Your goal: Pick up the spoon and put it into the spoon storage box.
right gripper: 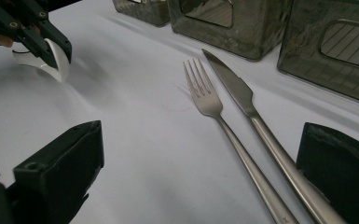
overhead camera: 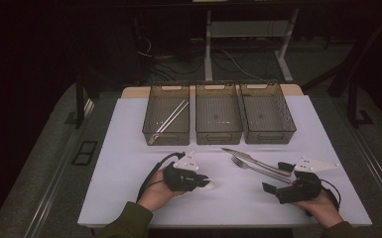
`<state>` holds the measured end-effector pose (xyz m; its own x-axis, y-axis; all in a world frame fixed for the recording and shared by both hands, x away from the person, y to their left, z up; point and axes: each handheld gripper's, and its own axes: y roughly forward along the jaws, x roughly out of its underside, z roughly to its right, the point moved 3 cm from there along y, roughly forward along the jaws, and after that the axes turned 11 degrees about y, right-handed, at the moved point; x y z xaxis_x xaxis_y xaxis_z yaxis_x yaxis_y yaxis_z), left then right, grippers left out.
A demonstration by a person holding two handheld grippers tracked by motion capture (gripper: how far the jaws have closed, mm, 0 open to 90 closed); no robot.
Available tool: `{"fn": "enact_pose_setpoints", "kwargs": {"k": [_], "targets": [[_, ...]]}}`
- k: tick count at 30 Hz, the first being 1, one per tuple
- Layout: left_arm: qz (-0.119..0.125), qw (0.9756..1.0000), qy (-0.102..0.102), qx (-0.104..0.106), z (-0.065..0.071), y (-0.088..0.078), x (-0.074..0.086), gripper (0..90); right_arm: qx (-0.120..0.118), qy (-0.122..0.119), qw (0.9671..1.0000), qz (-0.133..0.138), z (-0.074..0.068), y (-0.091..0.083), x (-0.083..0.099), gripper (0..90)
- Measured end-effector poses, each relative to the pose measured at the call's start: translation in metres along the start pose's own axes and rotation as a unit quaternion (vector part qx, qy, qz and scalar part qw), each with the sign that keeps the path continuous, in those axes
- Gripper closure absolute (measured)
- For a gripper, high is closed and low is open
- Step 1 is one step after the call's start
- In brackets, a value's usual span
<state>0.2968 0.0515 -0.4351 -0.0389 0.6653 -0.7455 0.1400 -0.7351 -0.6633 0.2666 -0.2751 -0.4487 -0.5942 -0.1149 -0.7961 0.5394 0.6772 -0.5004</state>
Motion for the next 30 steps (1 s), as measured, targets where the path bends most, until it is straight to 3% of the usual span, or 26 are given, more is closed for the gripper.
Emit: {"fn": "enact_pose_setpoints", "kwargs": {"k": [14, 30], "targets": [[0.026, 0.9995, 0.005, -0.018, -0.022, -0.004, -0.02, 81.5, 0.002, 0.001, 1.0, -0.001, 0.001, 0.0, 0.0, 0.8], [0.036, 0.999, 0.017, -0.017, -0.035, -0.001, -0.042, 81.5, 0.003, 0.003, 1.0, 0.002, 0.002, -0.001, 0.0, 0.8]]}}
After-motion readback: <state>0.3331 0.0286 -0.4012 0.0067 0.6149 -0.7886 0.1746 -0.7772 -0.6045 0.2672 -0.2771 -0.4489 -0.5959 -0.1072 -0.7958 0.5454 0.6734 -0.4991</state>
